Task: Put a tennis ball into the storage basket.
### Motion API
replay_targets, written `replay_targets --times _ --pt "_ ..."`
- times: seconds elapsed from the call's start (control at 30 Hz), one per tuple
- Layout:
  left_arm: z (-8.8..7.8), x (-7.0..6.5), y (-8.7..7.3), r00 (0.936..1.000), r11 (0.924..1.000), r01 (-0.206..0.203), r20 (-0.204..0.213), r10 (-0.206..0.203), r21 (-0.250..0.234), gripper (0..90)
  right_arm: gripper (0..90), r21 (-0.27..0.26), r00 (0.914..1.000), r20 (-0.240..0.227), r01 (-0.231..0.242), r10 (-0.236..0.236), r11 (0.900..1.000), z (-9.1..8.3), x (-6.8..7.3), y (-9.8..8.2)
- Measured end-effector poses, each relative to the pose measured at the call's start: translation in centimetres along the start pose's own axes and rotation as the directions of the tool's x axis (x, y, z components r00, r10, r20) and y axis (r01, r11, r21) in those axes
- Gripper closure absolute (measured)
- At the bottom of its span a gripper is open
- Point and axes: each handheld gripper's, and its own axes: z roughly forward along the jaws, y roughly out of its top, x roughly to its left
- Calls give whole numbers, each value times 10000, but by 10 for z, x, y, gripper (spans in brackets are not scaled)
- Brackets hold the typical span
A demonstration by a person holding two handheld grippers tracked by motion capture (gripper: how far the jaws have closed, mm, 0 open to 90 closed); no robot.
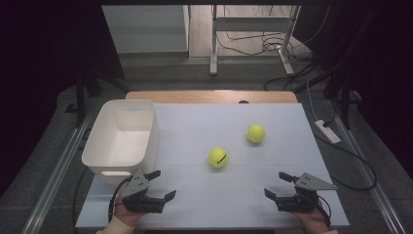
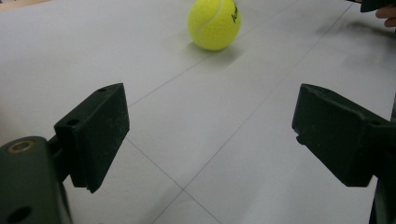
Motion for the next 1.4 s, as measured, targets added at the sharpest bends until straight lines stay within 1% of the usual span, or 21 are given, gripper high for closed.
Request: replay_targets --times 0.33,0.57,0.73,0.9,1.0,1.1,1.17,1.23,1.37,1.4 --pt "0 -2 1 10000 10000 -39 20 39 -6 124 132 13 10000 52 -40 40 10000 1 -1 0" --pt "-1 -3 2 10000 9999 86 0 -86 -75 123 133 -71 9999 75 -124 124 9999 2 -2 1" --pt "2 -2 4 10000 10000 19 57 -19 6 123 134 -91 9999 -32 -150 150 9998 3 -2 0" --pt "6 -4 6 9999 9997 164 -31 -163 169 123 133 -112 9997 -93 -222 221 9997 4 -5 0" --pt "8 -5 7 9998 9996 213 40 -214 208 123 134 -46 9998 -88 -190 190 9998 5 -6 -1" --pt "10 -8 11 9999 9996 144 91 -147 226 123 134 -10 9998 -78 -155 155 9999 5 -6 -1" --pt "12 -10 14 9999 9996 114 40 -115 246 123 134 -33 9998 -126 -140 140 9999 5 -6 -1" --pt "14 -11 17 9998 9995 178 62 -180 254 123 134 -68 9997 -222 -64 63 10000 5 -6 0" --pt "17 -15 21 9999 9995 82 61 -84 314 121 134 28 9995 -311 55 -54 10000 8 -5 0" --pt "18 -16 21 9999 9995 109 40 -110 305 121 134 27 9995 -314 78 -77 10000 8 -5 0"
